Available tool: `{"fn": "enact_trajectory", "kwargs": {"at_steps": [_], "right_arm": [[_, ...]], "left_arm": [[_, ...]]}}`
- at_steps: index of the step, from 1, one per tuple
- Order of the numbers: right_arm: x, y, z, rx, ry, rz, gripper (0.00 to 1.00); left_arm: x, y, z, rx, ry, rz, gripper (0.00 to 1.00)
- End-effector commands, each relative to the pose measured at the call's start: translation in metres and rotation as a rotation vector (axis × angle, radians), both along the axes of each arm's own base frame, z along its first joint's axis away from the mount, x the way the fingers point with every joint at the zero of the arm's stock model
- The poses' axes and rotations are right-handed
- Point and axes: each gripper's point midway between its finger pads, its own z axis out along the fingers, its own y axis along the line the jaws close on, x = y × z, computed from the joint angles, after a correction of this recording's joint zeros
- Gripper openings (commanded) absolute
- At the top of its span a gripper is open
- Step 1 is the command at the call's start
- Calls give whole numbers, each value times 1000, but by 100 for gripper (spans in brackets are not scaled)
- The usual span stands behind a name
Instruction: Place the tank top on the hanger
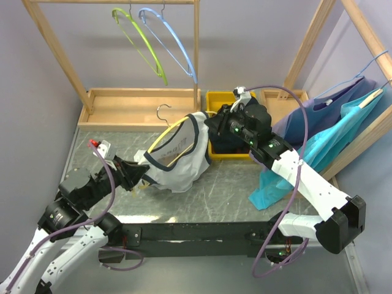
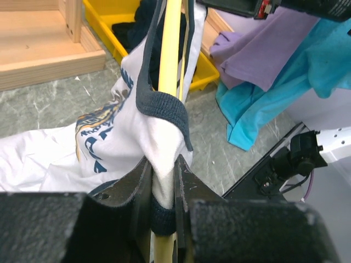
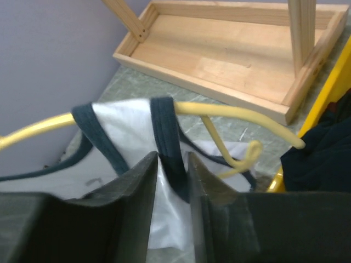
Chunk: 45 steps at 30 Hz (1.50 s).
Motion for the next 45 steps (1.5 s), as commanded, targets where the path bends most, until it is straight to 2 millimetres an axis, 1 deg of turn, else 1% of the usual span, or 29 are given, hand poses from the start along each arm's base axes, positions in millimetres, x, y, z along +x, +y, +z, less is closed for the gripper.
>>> {"fn": "enact_trajectory", "kwargs": {"at_steps": [1,4,7,9,16,17,21,23,24,25,27,28,29,30,31,32,33,34,35,36,37,38,39,40,41,42,43,44,45], "right_arm": [[-5,-1,31,35,-59,10,47],[-10,-1,35,49,-71,16,57],[-14,-3,35,58,-73,15,61],[-15,-5,32,56,-66,8,62],[-19,-17,30,36,-73,-40,64],[-19,-18,30,34,-71,-43,64],[-20,-22,28,32,-70,-58,64],[-22,-23,28,32,-71,-60,64],[-22,-23,28,31,-70,-60,64],[-22,-23,27,29,-66,-61,64],[-21,-23,29,30,-65,-60,64],[-22,-23,29,28,-63,-59,64],[-23,-22,32,31,-66,-56,64],[-23,-22,33,31,-66,-54,64],[-23,-21,31,23,-57,-52,64],[-23,-20,37,27,-66,-49,64],[-23,-20,38,24,-66,-50,64],[-24,-20,37,17,-61,-48,64],[-24,-21,42,14,-69,-51,64],[-24,-21,43,10,-70,-53,64],[-24,-23,46,5,-71,-56,64],[-25,-23,48,1,-76,-55,64],[-25,-24,48,-2,-76,-60,64],[-25,-25,51,-4,-76,-59,64],[-26,-25,52,-5,-77,-56,64],[-26,-24,52,-6,-74,-53,64],[-27,-24,53,-6,-74,-50,64],[-27,-24,54,-7,-75,-50,64],[-27,-22,53,-9,-71,-45,64]], "left_arm": [[-2,16,55,-122,-133,73,1],[-2,20,52,-122,-126,92,1],[-2,21,47,-135,-109,103,1],[3,30,43,-145,-87,162,1],[-6,47,29,-183,-34,231,1],[-8,49,23,-184,-5,243,1],[-9,62,24,-217,4,303,1],[-6,73,28,-233,18,371,1],[-5,77,25,-223,29,396,1],[0,85,27,-220,28,448,1],[3,95,37,-231,11,505,1],[6,99,48,-230,-2,531,1],[11,110,53,-211,-25,591,1],[14,115,59,-199,-38,625,1],[24,116,63,-169,-35,664,1],[26,127,79,-153,-76,716,1],[30,130,89,-145,-97,741,1],[38,131,108,-140,-123,772,1],[43,135,117,-97,-154,796,1],[53,137,123,-53,-156,844,1],[52,143,148,-51,-214,865,1],[54,145,158,-40,-232,877,1],[64,141,164,-4,-237,889,1],[61,145,184,10,-280,900,1],[63,148,195,12,-294,920,1],[71,146,200,37,-300,935,1],[67,149,218,38,-335,939,1],[68,148,229,33,-353,937,1],[75,143,234,52,-357,934,1]]}}
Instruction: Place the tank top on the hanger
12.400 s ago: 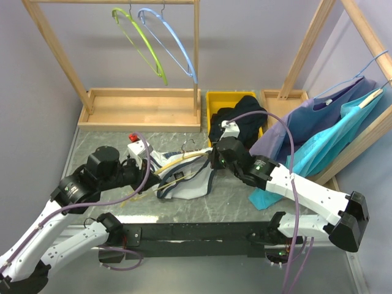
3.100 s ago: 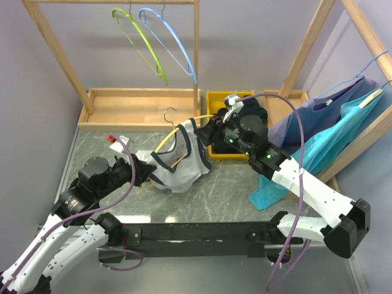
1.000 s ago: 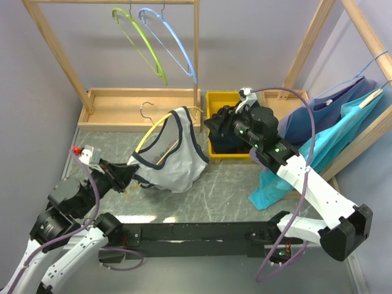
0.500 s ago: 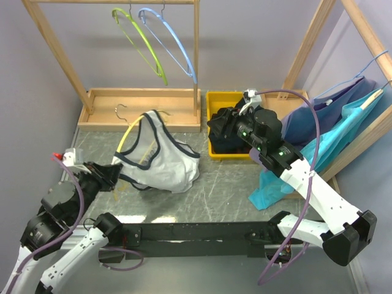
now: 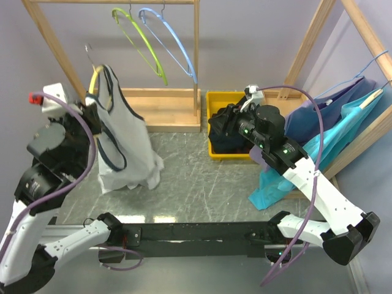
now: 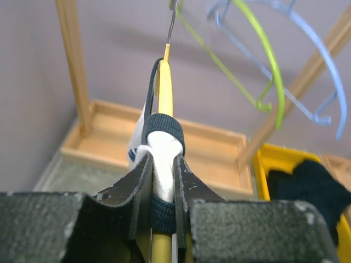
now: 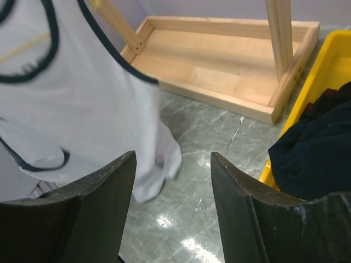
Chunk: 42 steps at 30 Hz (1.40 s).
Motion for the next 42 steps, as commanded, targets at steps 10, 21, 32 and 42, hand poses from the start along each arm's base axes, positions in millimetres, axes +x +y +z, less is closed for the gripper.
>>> {"fn": "enact_trajectory", "kwargs": {"at_steps": [10,21,32,42], "right_arm": [[-9,7,16,24,-35,38,64],[-21,22,-6,5,-1,80,64],[-29,27,-18,-22,6,97,65],[-33,39,-19,-18,17,146,65]], "left_arm": [[14,-8,90,46,-157,-12,1],[68,-16,-9,35,-1,-94,1],[108,39,30,0,-123,-111,1],[107,42,74,-5,-239,-109,1]]}}
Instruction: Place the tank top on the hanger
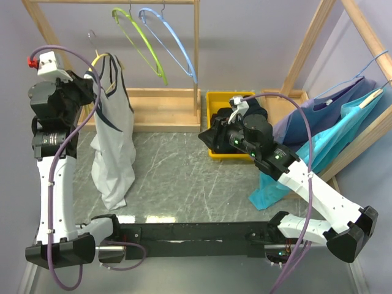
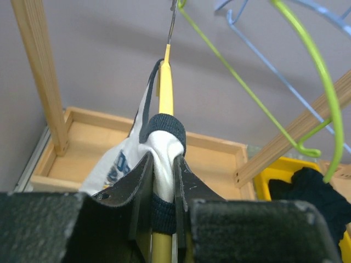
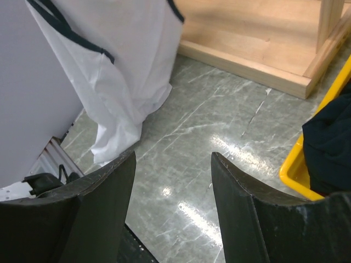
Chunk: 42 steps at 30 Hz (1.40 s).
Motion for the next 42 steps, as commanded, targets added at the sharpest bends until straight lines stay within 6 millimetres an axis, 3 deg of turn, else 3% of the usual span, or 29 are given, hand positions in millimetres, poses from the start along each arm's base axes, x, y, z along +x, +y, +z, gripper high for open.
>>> {"fn": "enact_trajectory", "kwargs": {"at_steps": [1,6,19,27,38,42], "right_arm": [[-2,9,11,23,-36,37,65],[1,18,10,20,-33,53,65],[5,42,6,-27,-15,78,65],[5,48,5,-45,-9,92,65],[5,58,-4,-61,6,104,65],[5,60,-6,-62,5,103,65]], "left_arm": [[-19,-5,91,31,-269,-14,1],[-28,6,117,73,-314,50,1],[-13,20,160,105,-379,89,1],[15,50,154,89,-369,102,1],[37,78,157,102,-411,53,1],[54,82,146,75,-387,-3,1]]}}
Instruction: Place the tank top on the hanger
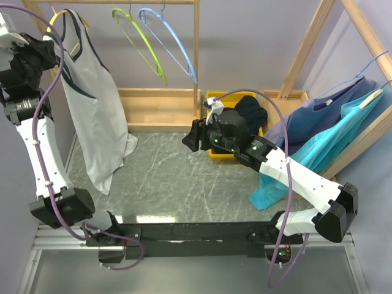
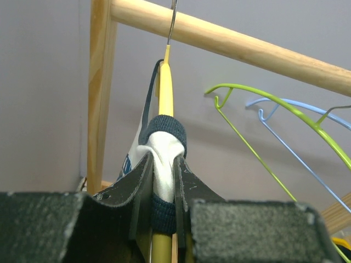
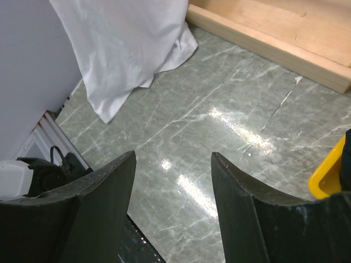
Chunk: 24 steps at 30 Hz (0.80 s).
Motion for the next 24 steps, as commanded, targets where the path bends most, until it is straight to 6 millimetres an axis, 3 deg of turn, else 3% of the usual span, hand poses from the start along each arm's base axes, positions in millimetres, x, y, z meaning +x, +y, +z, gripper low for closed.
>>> {"fn": "enact_trajectory", "kwargs": {"at_steps": [1,5,9,12,13,14,19,20,21,24], "right_arm": [[4,6,20,28,-53,-3,65],[5,6,15,24,-50,-8,65],[4,7,9,17,-39,-4,65],[3,6,5,15,-37,-9,65],[3,6,5,18,-38,-9,65],[3,5,4,17,-35,-11,65],[2,6,-2,15,-24,-12,65],[3,6,-4,13,-22,-14,65],[2,6,-4,12,-23,-13,65],[3,6,-5,8,-23,-17,65]], "left_arm": [[-10,-10,60,67,-188,-80,1],[0,-6,47,52,-171,-103,1],[8,0,13,21,-116,-100,1],[7,2,-1,-2,-101,-86,3],[7,6,-6,-16,-88,-71,7],[7,10,-8,-28,-82,-51,24],[5,20,-21,-76,-46,-5,36],[5,23,-24,-87,-39,8,47],[2,24,-22,-89,-45,19,52],[-3,25,-22,-100,-35,34,58]]}}
